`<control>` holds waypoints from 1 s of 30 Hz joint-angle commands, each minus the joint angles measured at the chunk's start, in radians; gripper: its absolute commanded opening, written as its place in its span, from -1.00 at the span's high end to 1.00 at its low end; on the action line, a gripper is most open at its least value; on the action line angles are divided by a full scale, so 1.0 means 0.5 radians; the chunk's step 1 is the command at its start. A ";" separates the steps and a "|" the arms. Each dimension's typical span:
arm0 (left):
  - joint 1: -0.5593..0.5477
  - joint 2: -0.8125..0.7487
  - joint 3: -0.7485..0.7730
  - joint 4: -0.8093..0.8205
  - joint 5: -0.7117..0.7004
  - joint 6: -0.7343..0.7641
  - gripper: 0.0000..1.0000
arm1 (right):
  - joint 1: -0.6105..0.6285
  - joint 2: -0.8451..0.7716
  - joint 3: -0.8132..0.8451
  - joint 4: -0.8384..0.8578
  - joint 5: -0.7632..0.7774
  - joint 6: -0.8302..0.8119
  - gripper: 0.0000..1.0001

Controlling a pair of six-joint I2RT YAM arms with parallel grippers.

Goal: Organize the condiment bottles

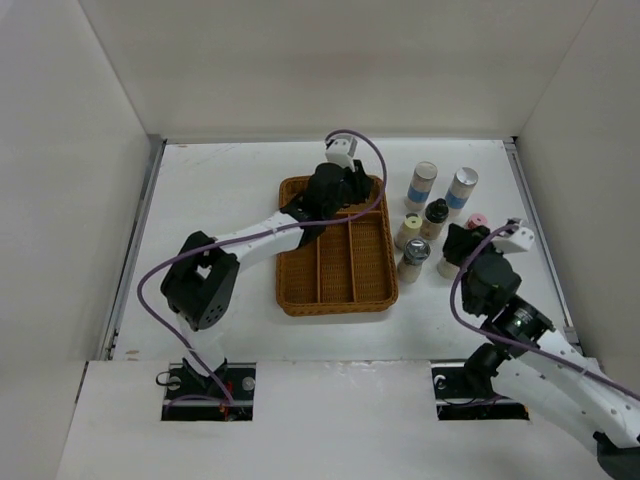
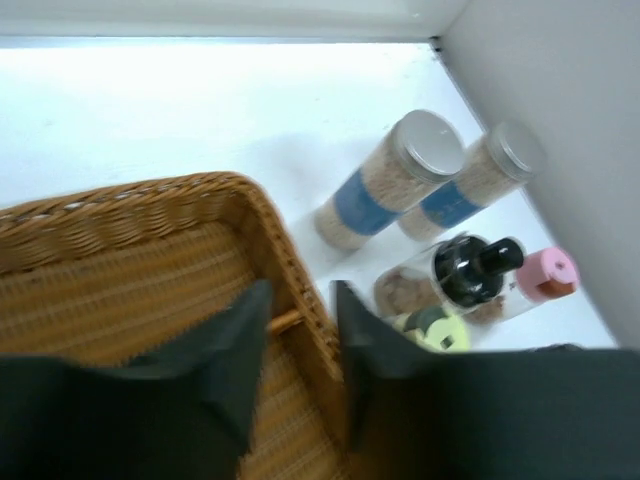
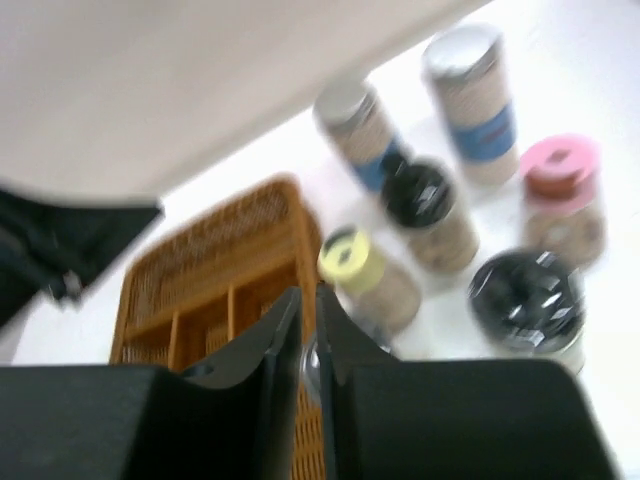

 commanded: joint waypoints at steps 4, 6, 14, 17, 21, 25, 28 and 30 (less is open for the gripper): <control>-0.087 0.264 0.400 0.154 0.174 0.106 0.07 | -0.464 0.134 0.173 0.177 -0.382 0.076 0.02; -0.117 0.341 0.489 0.136 0.180 0.155 -0.29 | -0.602 0.202 0.173 0.202 -0.514 0.098 -0.22; -0.207 0.669 0.900 0.044 0.143 0.392 -0.69 | -0.698 0.163 0.051 0.260 -0.680 0.138 -0.47; -0.222 0.810 1.081 -0.014 0.131 0.459 -0.70 | -0.698 0.028 -0.017 0.269 -0.631 0.147 -0.53; -0.234 0.967 1.329 -0.128 0.088 0.600 -0.72 | -0.698 -0.083 -0.057 0.279 -0.554 0.125 -0.55; -0.234 1.114 1.575 -0.260 0.070 0.671 -0.72 | -0.698 -0.160 -0.060 0.276 -0.514 0.113 -0.56; -0.240 1.194 1.661 -0.284 0.060 0.711 -0.72 | -0.655 -0.209 -0.063 0.270 -0.511 0.110 -0.56; -0.243 1.243 1.725 -0.287 0.073 0.705 -0.72 | -0.637 -0.215 -0.069 0.285 -0.499 0.098 -0.56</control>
